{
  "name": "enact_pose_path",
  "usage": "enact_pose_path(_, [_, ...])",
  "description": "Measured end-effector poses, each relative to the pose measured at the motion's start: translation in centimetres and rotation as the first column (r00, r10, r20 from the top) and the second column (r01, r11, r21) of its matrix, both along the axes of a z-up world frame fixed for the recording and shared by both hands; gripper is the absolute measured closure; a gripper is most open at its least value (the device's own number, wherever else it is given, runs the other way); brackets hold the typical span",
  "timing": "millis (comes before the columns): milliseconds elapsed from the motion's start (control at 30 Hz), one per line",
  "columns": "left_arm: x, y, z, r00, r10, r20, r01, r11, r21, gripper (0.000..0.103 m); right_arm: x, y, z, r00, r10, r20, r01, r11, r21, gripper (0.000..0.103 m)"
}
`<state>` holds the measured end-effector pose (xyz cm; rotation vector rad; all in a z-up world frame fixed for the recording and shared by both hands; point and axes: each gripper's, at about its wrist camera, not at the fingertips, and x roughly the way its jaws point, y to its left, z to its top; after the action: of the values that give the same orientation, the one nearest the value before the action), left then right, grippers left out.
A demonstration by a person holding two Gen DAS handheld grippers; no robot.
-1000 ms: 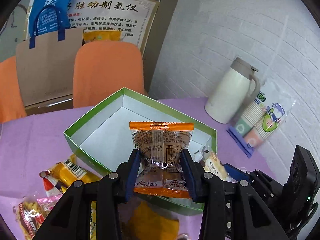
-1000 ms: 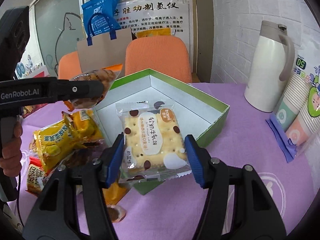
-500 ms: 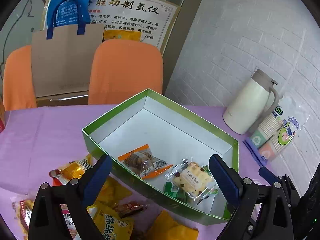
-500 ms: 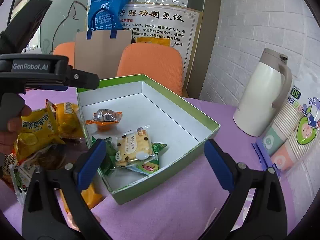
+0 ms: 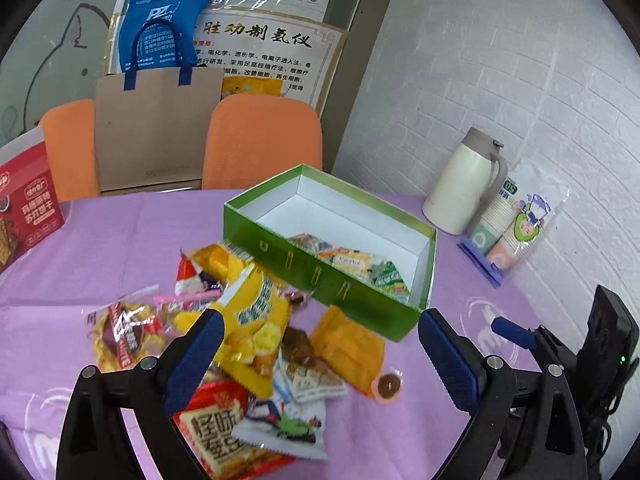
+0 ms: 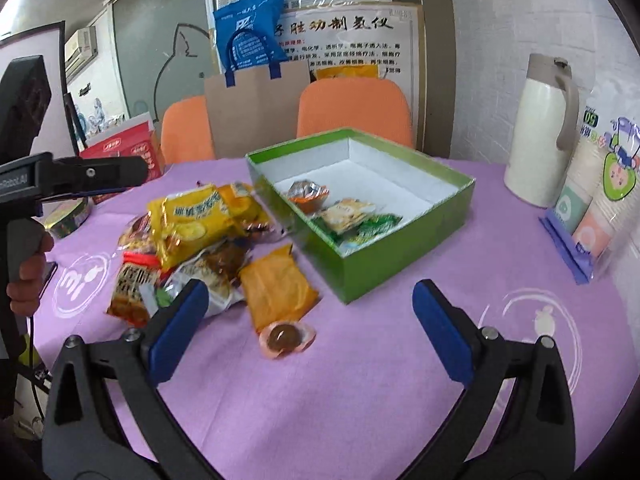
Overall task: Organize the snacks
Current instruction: 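Withdraw both tools from the box toward the snack pile, then grasp the chocolate egg with the right tool while the left tool grasps the red snack bag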
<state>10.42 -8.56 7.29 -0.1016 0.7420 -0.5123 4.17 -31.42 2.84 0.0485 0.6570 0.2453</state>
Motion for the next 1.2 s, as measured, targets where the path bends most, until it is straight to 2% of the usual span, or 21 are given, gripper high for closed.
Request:
enact_pose_path(133, [-3.2,1.9,-2.6,1.000,0.007,-0.001,-0.007,1.000,0.006,0.004,-0.1,0.7,-2.7,0.995,0.021,-0.094,-0.024,0.999,-0.031,0.002])
enact_pose_path(300, [-5.5,3.4,-5.5,0.999,-0.004,-0.054,0.003,1.000,-0.006,0.004,1.1,2.0,-4.8,0.984,0.052,-0.168,-0.057,0.998,-0.022,0.012])
enact_pose_path(367, [-5.8,4.0,-6.1,0.998,0.003,-0.067,-0.003,1.000,0.000,0.004,1.7,2.9,-5.2,0.981,0.071,-0.180,-0.079,0.996,-0.038,0.021])
enact_pose_path(400, [-5.9,4.3,-6.3,0.997,0.007,-0.071,-0.007,1.000,-0.001,0.004,2.1,3.2,-5.4,0.980,0.077,-0.186,-0.086,0.995,-0.044,0.024])
enact_pose_path(567, [-6.3,4.8,-6.2,0.998,0.004,-0.058,-0.005,1.000,-0.009,0.004,3.4,4.3,-6.1,0.977,0.063,-0.206,-0.079,0.994,-0.070,0.029])
enact_pose_path(633, [-6.4,4.7,-6.0,0.999,-0.005,-0.049,0.005,1.000,-0.010,0.004,3.7,4.4,-6.4,0.976,0.061,-0.211,-0.078,0.994,-0.074,0.038])
enact_pose_path(767, [-6.4,4.6,-6.1,0.999,-0.015,-0.049,0.015,1.000,-0.010,0.004,3.9,4.1,-6.7,0.974,0.048,-0.223,-0.064,0.996,-0.068,0.047])
enact_pose_path(867, [-6.5,4.8,-6.0,0.999,-0.007,-0.046,0.007,1.000,-0.012,0.004,3.8,3.8,-6.6,0.976,0.038,-0.216,-0.056,0.995,-0.079,0.062])
enact_pose_path(1200, [-6.6,6.2,-6.0,0.998,0.033,-0.045,-0.033,0.999,-0.010,0.004,3.0,3.9,-6.3,0.976,0.054,-0.213,-0.069,0.996,-0.064,0.064])
